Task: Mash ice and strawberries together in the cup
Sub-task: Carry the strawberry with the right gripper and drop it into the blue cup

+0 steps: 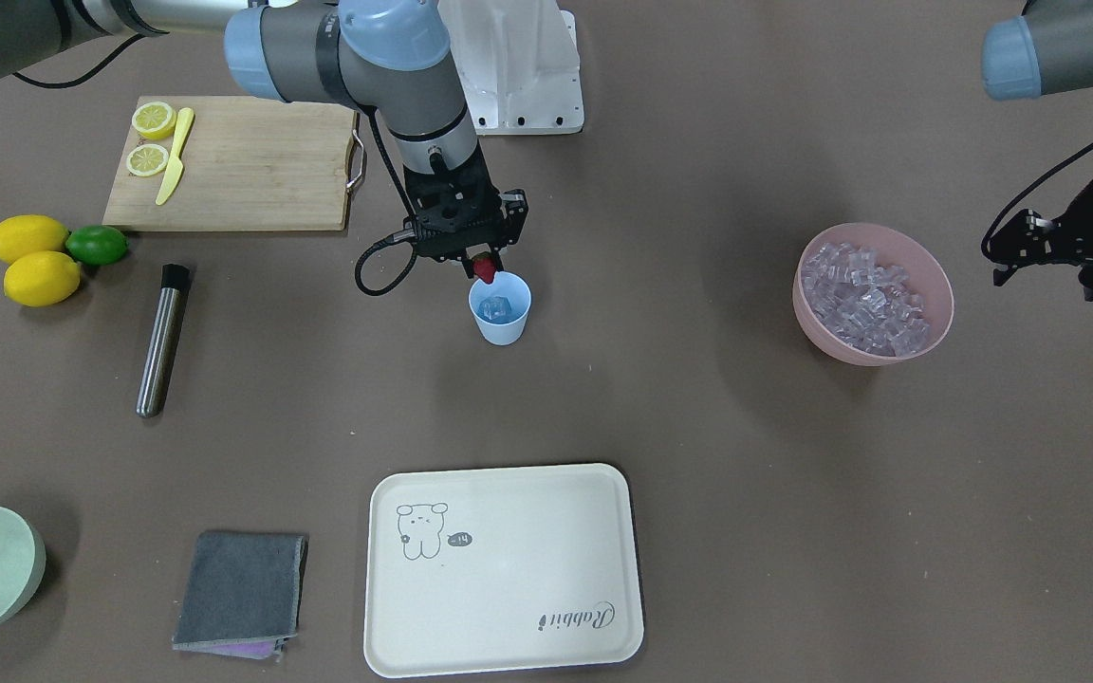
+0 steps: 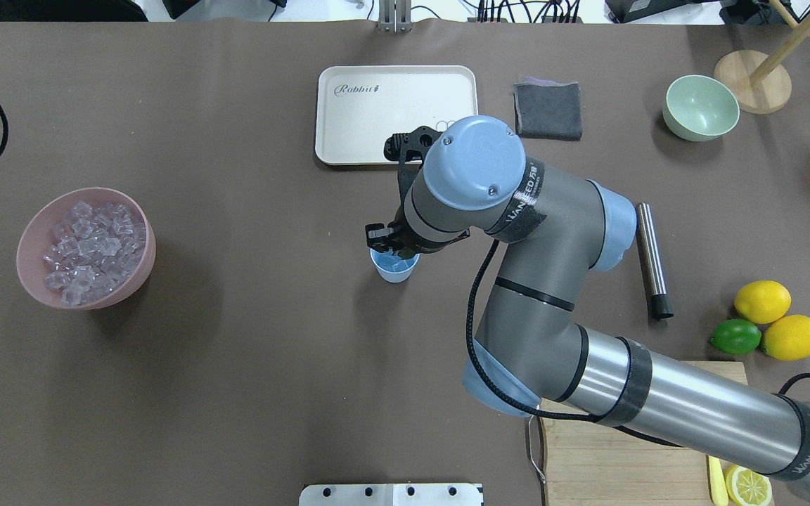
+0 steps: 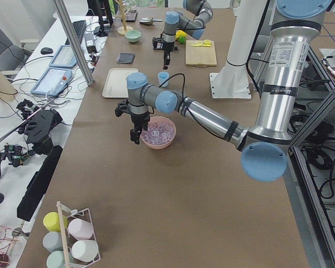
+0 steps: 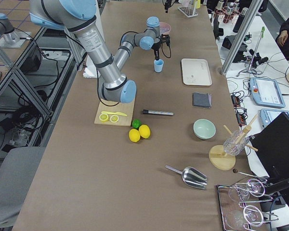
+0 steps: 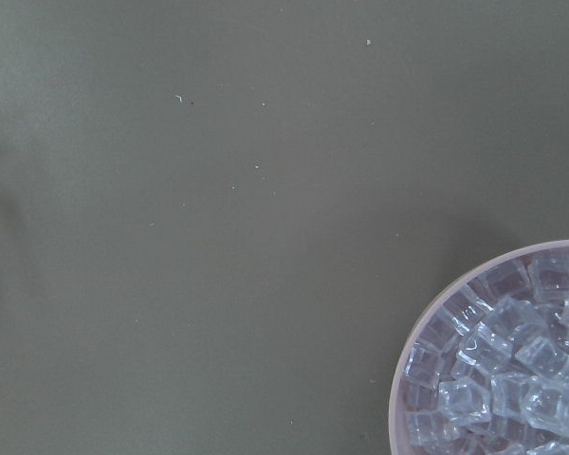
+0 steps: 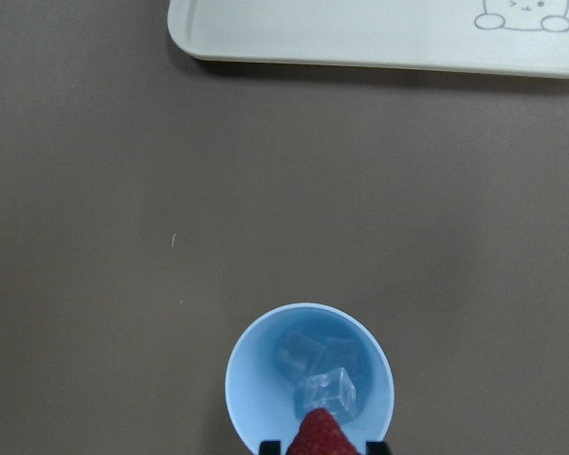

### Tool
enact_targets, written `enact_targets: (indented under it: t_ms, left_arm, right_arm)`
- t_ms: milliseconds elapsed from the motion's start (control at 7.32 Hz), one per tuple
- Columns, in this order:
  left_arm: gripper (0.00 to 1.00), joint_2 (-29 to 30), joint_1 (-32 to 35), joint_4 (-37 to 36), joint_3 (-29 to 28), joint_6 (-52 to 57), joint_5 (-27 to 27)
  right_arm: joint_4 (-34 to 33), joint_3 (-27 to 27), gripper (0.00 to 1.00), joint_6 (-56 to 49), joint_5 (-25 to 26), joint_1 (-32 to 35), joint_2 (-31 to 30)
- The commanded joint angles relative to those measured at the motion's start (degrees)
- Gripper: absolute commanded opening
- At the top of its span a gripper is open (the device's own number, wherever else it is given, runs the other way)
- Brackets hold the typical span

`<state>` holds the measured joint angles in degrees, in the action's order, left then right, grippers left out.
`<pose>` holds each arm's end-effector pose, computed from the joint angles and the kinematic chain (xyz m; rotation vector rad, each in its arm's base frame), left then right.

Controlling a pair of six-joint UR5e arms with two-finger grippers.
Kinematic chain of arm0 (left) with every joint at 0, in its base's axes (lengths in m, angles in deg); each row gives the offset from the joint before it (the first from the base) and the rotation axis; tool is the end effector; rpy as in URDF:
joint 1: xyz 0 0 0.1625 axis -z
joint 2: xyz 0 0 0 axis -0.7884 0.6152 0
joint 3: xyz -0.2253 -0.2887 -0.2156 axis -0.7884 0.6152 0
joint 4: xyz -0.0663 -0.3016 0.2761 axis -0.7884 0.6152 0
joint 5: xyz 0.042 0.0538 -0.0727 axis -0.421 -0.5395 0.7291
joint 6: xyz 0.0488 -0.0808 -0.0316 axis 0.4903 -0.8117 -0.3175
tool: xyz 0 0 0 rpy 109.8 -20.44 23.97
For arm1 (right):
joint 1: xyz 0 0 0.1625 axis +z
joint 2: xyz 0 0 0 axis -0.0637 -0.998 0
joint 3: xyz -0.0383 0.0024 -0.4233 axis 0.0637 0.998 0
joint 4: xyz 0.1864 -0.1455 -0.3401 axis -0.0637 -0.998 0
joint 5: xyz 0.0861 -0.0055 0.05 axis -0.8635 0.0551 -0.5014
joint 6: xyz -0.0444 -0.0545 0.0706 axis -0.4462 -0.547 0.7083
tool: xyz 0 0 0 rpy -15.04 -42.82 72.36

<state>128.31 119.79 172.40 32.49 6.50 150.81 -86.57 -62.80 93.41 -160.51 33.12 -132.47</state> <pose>0.1292 -0.5240 0.4585 0.1582 0.6490 0.2794 -0.5341 -0.4243 0.1514 0.2138 -0.9426 -0.0752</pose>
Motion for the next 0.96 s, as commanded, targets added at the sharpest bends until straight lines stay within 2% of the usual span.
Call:
enact_targets:
  t_ms: [0,137,273,410,547,820]
  left_arm:
    - [0.98,-0.01,0.0,0.0,-0.5,0.04,-0.04]
    - [0.98,0.08,0.0,0.0,-0.5,-0.13,-0.04]
    - [0.98,0.08,0.0,0.0,-0.5,-0.22,-0.04]
    - [0.98,0.17,0.0,0.0,-0.5,-0.31,-0.04]
    - [0.98,0.26,-0.08,0.0,-0.5,-0.4,-0.04]
    - [0.98,0.96,-0.09,0.0,-0.5,-1.27,-0.04]
  right_arm:
    - [0.03,1.32,0.0,0.19,1.14,-0.56,1.5]
    - [0.2,4.03,0.0,0.28,1.4,-0.56,3.25]
    - [0.38,4.49,0.33,0.28,1.49,-0.56,3.35]
    - [0.47,4.67,0.89,0.28,1.75,-0.56,3.26]
    - [0.47,4.76,1.0,0.28,1.93,-0.56,3.18]
    - [-0.41,4.15,1.0,0.2,2.11,0.49,3.0]
